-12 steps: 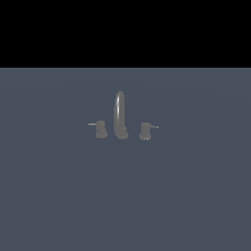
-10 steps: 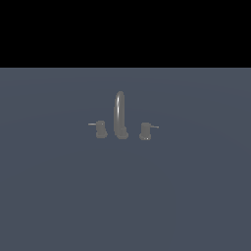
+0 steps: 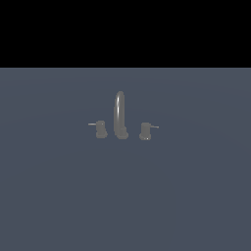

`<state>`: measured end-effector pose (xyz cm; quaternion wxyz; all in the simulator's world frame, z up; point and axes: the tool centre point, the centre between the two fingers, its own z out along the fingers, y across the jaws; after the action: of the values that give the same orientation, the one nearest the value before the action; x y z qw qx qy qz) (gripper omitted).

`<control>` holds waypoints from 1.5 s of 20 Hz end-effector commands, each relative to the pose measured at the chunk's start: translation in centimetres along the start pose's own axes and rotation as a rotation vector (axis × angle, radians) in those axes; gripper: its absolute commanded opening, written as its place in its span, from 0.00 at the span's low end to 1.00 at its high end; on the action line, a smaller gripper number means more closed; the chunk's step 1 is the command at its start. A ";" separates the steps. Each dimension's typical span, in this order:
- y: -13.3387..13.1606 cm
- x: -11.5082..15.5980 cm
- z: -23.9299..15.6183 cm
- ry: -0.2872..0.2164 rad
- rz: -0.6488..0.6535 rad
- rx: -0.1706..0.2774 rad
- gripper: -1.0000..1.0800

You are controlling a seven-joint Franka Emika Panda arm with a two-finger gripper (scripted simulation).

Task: Turn on the faucet by rotating a designated handle.

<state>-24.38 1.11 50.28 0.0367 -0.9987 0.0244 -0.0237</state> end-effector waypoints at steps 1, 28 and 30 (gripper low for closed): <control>0.0 0.1 0.0 0.000 0.002 0.000 0.00; 3.1 14.7 6.9 0.000 0.504 -0.044 0.00; 3.6 16.3 8.1 0.000 0.559 -0.048 0.00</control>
<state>-9.13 -2.32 43.58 0.0193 -0.9600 0.2791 -0.0126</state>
